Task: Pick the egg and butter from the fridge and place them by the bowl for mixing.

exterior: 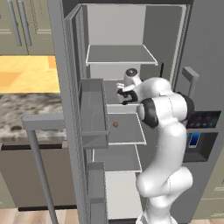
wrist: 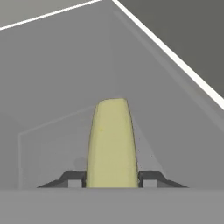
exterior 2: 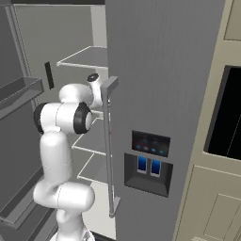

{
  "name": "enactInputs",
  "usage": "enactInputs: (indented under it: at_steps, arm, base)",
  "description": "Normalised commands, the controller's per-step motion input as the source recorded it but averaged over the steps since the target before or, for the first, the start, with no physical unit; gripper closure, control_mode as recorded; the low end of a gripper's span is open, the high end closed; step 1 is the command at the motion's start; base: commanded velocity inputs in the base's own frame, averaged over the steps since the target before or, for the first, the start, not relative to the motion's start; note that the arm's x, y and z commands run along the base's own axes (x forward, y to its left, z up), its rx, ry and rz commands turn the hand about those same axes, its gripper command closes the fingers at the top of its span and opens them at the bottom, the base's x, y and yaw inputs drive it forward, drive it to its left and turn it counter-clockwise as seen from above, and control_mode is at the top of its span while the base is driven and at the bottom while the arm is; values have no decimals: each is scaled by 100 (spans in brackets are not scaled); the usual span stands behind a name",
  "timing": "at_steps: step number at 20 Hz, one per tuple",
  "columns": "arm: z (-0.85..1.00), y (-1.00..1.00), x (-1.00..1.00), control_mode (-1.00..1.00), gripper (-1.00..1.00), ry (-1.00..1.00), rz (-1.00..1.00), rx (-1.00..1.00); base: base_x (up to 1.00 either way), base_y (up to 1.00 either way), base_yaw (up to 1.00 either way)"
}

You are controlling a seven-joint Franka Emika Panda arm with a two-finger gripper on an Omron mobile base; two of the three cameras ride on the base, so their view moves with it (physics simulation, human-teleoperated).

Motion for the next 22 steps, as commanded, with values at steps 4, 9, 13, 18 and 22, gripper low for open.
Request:
enactInputs:
  at_steps: [4, 9, 13, 18, 22]
  arm:
    - [23, 1, -73, -100, 100, -4, 1, 0]
    - [25, 5, -77, -100, 100, -3, 10, 1]
    - [29, 9, -73, -100, 100, 0, 10, 4]
    - [29, 5, -73, -100, 100, 0, 9, 1]
    - [27, 0, -77, -100, 100, 0, 6, 0]
  base:
    - [0, 0, 0]
    - [0, 0, 0]
    - [0, 0, 0]
    - [0, 0, 0]
    - [0, 0, 0]
